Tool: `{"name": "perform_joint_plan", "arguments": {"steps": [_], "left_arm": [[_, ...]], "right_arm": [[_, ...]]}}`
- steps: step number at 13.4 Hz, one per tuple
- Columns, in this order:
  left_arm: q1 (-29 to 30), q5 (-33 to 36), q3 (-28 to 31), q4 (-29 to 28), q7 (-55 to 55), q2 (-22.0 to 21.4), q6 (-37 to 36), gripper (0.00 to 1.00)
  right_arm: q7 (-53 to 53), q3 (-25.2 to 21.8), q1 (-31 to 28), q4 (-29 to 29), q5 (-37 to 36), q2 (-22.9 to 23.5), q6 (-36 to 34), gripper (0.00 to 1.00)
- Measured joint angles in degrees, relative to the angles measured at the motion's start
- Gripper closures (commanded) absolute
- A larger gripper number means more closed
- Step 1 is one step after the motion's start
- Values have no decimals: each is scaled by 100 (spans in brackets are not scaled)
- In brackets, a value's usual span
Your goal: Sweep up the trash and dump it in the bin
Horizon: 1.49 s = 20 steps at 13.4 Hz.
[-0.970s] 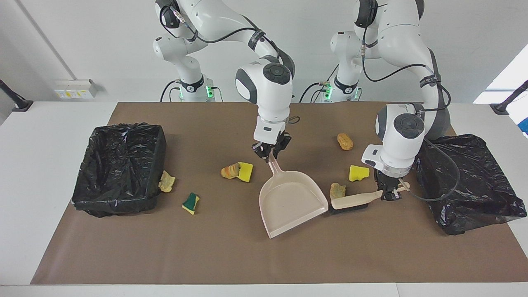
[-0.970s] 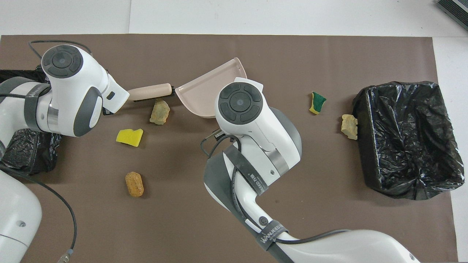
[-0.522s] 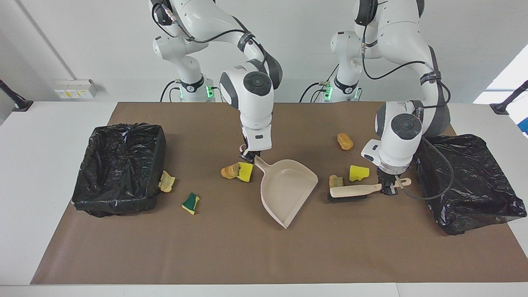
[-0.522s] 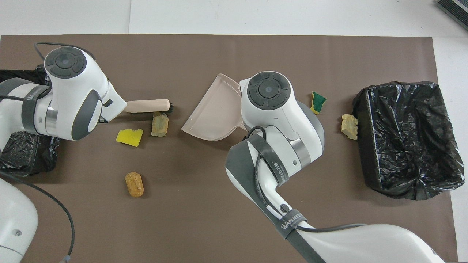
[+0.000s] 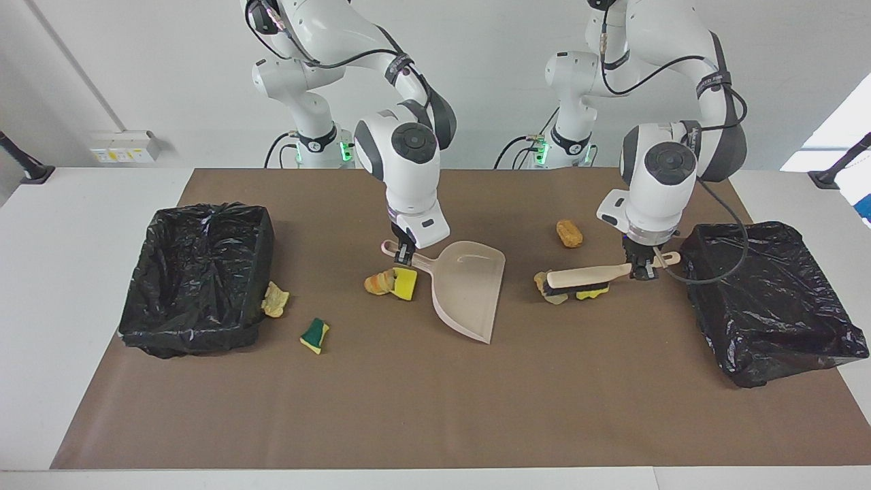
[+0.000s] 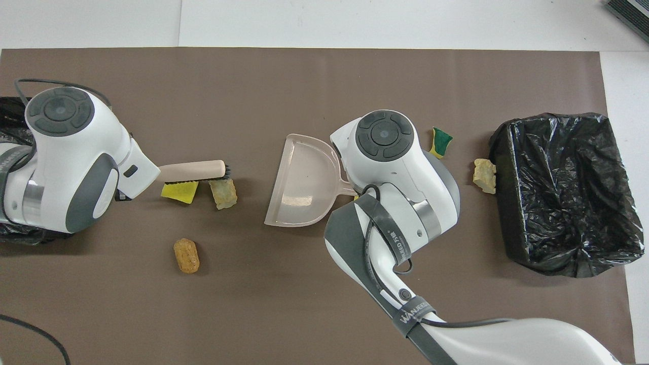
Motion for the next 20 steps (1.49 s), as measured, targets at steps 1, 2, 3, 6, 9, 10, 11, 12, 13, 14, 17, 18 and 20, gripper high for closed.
{"name": "perform_joint_plan", "arguments": {"steps": [1,2,3,6,9,10,11,12,13,14,17,18,20], "left_arm": [[2,0,8,-106,-322,-194,-87,100],[8,2,22,-270,-794,-396,-167,100],[14,3,40,-443,-1265,-557,-221,100],[69,9,112,-823,-2583,-830,-284,100],[253,11,172,-1091,-4152,-971,-394,100],[312,11,183,-1195,-4677,-1023,-395,100],[353,11,186,-1280,-5121,-1058,-389,100],[381,11,185,-1343,-5498,-1067,-373,100],[390,11,185,-1400,-5912,-1048,-329,100],[389,11,174,-1458,-6329,-997,-248,100],[352,11,74,-1563,-7099,-723,-129,100],[294,11,51,-1573,-7247,-640,-129,100],[154,-14,-6,-1581,-7443,-544,-126,100]], "right_arm": [[-216,-2,-15,-18,-6,-6,61,100],[-346,2,-9,-24,-11,-10,88,100],[-408,7,1,-29,-13,-13,92,100],[-579,27,48,-85,-22,-12,125,100],[-931,29,94,-196,-23,23,428,100],[-1004,29,97,-215,-23,44,507,100],[-1075,29,99,-219,-23,57,548,100],[-1137,29,98,-219,-23,58,558,100],[-1223,29,99,-219,-23,58,559,100],[-1279,29,99,-219,-23,58,560,100],[-1302,29,99,-222,-24,58,562,100],[-1302,29,99,-224,-27,59,563,100],[-1302,29,102,-229,-30,59,563,100]]}}
